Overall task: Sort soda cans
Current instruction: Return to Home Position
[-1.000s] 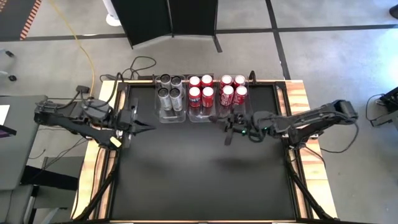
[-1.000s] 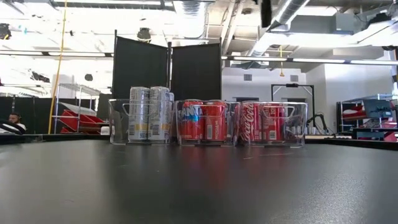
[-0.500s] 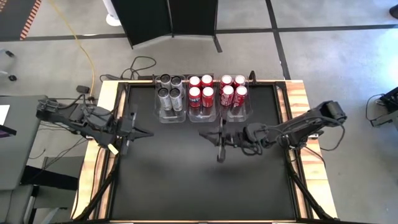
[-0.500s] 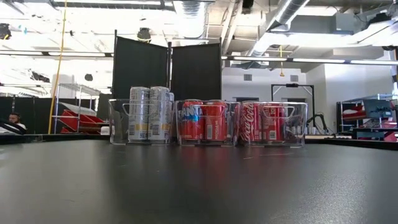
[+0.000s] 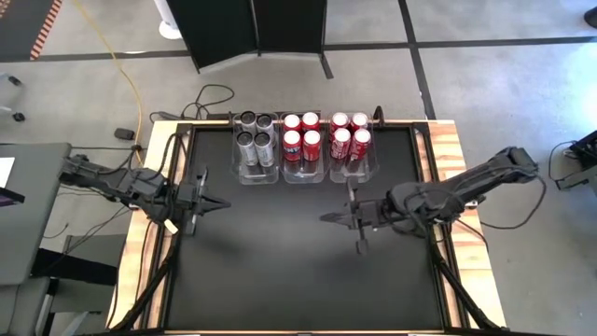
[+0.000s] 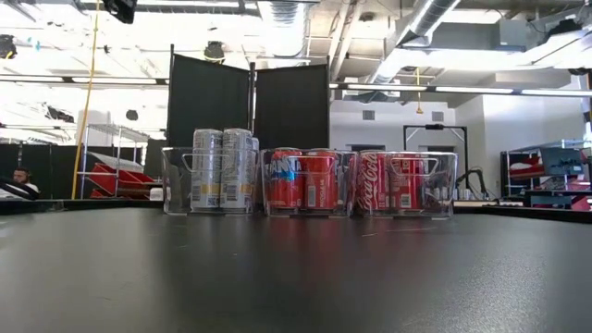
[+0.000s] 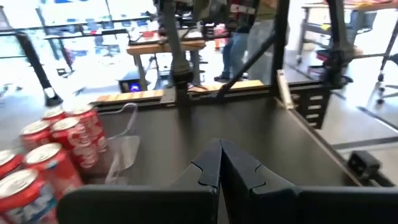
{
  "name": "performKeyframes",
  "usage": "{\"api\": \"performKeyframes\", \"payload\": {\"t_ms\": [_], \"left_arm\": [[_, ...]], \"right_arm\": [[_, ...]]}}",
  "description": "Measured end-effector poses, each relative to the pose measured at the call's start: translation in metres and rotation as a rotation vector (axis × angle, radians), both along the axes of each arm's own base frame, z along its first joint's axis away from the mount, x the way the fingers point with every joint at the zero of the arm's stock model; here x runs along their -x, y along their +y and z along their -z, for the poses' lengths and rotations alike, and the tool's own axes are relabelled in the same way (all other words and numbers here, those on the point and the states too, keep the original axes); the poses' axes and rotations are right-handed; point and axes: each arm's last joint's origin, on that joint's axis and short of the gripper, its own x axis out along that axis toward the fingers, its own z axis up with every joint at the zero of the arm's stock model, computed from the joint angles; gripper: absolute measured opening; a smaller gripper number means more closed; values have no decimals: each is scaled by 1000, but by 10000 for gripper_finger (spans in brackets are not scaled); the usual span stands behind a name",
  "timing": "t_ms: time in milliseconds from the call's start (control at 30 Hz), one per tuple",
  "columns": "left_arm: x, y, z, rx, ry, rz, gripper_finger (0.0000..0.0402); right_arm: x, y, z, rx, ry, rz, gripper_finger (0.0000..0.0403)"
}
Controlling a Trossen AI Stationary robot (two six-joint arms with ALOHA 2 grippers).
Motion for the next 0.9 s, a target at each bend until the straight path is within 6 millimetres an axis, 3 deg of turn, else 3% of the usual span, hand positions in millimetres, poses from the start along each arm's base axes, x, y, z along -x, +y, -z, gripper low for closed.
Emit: {"api": "performKeyframes", "payload": {"t_ms": [267, 567, 900], "left_arm": [[7, 8, 19, -16, -3, -205, 0], [0, 7, 27, -22, 34, -225, 0], [-10, 2, 39, 9, 126, -170, 0]], "right_arm": [[46, -31, -14, 49, 57, 15, 0], [81, -73, 24, -112, -27, 67, 0], [86, -85, 69, -158, -26, 45, 0]]}}
